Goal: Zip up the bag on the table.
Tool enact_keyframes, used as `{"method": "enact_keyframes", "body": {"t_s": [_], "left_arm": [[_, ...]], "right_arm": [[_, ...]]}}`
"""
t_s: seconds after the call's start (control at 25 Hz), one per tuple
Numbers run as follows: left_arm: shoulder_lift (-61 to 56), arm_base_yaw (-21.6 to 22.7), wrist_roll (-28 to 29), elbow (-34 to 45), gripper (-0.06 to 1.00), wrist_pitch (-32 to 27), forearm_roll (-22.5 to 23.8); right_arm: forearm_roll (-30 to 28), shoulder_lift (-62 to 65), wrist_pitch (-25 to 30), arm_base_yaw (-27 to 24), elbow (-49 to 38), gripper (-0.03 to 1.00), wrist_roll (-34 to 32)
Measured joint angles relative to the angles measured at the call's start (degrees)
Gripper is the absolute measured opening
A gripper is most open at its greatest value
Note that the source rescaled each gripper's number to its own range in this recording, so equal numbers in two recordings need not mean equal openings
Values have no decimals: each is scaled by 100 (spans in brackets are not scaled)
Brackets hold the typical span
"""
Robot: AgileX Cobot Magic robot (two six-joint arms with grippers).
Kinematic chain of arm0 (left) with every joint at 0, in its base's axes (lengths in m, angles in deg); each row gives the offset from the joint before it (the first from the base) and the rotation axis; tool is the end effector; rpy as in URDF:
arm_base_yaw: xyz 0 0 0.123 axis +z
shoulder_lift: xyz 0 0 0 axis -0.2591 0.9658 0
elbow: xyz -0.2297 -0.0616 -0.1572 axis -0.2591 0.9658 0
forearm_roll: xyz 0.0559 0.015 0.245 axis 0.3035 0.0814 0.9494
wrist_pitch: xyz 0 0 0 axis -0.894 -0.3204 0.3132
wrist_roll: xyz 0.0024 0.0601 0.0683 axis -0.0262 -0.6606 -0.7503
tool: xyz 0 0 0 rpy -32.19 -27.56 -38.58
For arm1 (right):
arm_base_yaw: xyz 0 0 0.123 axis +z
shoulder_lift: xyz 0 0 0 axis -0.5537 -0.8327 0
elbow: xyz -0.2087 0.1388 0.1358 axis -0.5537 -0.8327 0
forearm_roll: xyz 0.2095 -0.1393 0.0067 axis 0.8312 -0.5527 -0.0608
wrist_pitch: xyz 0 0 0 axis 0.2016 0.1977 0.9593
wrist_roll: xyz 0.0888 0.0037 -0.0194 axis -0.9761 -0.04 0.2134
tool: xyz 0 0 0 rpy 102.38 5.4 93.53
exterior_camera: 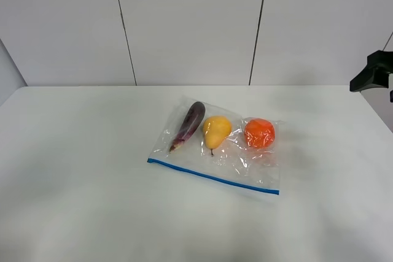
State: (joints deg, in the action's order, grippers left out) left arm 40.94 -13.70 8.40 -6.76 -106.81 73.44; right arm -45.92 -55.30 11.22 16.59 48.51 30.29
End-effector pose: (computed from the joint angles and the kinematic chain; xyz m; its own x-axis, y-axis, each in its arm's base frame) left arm -0.0191 -0.0180 0.2862 -0.4810 0.0613 -0.8746 0.1818 0.9828 -0.0311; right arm 0.2665 -0.0484 0.3138 -0.7834 0.1503 -0.6031 0.0097 0.9732 0.2299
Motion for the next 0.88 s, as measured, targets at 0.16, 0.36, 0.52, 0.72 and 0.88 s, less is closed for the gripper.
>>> {"method": "enact_keyframes", "body": {"t_s": [0.16,0.36,0.52,0.72,0.88], "left_arm": [[0,-2,0,0,100,10,5],[0,-2,0,0,100,11,5],[0,-2,0,0,100,12,5],[0,-2,0,0,100,17,5],[0,-2,0,0,100,17,5]], "right_arm": [[455,531,93,88,0,100,282],[113,1201,173,1128,0,100,229],[-858,1848,269,1838,0,100,-344],[-1564,2786,477,1984,0,100,-986],[-1604,3574,770,1984,2,100,-1114]]}}
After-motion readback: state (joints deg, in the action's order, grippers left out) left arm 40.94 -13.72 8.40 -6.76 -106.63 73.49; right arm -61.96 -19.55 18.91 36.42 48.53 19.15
